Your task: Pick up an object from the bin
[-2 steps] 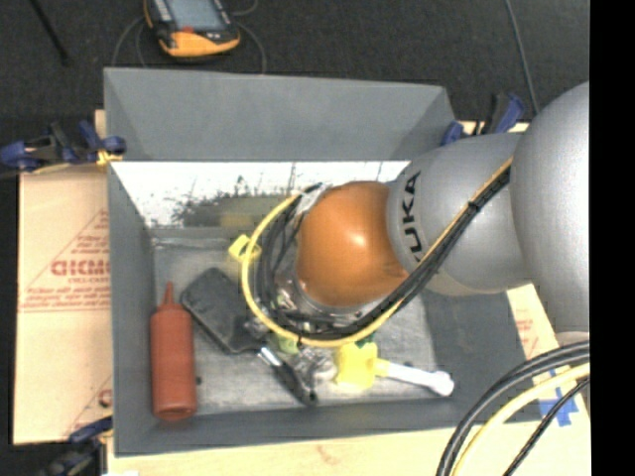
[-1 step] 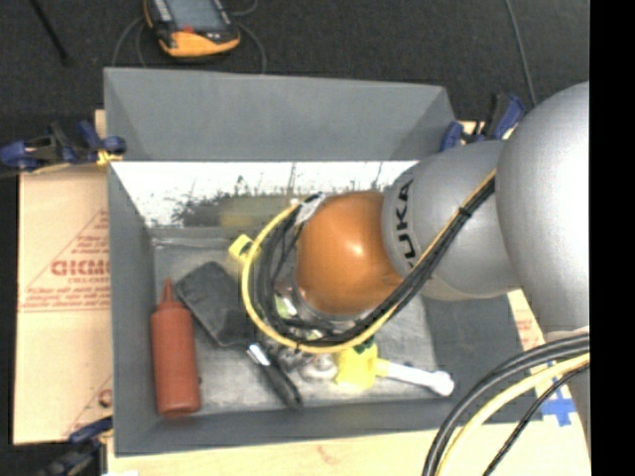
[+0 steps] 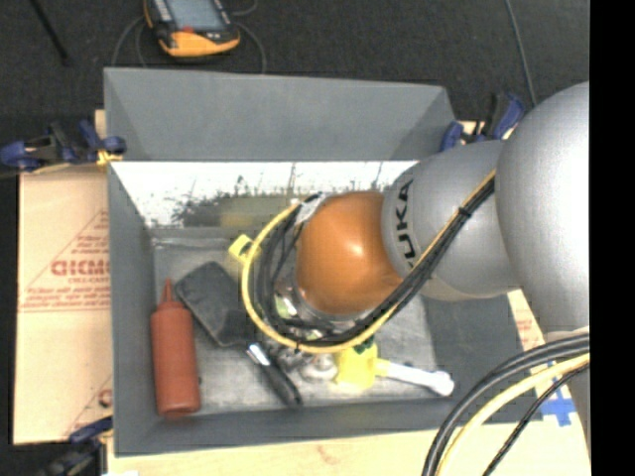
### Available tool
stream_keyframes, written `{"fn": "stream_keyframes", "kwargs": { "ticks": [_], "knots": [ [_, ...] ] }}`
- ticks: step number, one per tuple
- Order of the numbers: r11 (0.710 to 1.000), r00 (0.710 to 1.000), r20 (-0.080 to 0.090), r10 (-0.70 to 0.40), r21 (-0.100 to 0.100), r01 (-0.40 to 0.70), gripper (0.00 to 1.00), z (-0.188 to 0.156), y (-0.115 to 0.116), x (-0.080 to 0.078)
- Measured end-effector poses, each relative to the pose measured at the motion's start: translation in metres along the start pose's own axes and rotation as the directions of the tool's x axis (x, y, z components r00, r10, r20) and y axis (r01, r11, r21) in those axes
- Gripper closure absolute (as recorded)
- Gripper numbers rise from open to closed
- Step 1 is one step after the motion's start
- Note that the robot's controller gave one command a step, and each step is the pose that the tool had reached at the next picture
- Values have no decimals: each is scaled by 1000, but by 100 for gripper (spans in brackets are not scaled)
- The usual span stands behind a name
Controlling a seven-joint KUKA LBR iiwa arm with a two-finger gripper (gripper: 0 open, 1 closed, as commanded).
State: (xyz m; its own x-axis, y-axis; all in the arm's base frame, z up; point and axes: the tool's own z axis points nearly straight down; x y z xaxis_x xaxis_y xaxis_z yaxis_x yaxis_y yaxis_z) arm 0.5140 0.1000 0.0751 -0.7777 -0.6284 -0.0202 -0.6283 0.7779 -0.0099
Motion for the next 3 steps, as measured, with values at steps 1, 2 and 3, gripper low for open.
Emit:
{"fn": "stream_keyframes", "kwargs": {
  "ticks": [1, 2, 3],
  "knots": [
    [985, 985, -20, -174, -14, 174, 100, -1, -9, -20],
    [893, 893, -14, -449, -16, 449, 100, -5, -35, -64],
    [671, 671, -4, -741, -16, 741, 0, -49, -80, -70]
  ]
}}
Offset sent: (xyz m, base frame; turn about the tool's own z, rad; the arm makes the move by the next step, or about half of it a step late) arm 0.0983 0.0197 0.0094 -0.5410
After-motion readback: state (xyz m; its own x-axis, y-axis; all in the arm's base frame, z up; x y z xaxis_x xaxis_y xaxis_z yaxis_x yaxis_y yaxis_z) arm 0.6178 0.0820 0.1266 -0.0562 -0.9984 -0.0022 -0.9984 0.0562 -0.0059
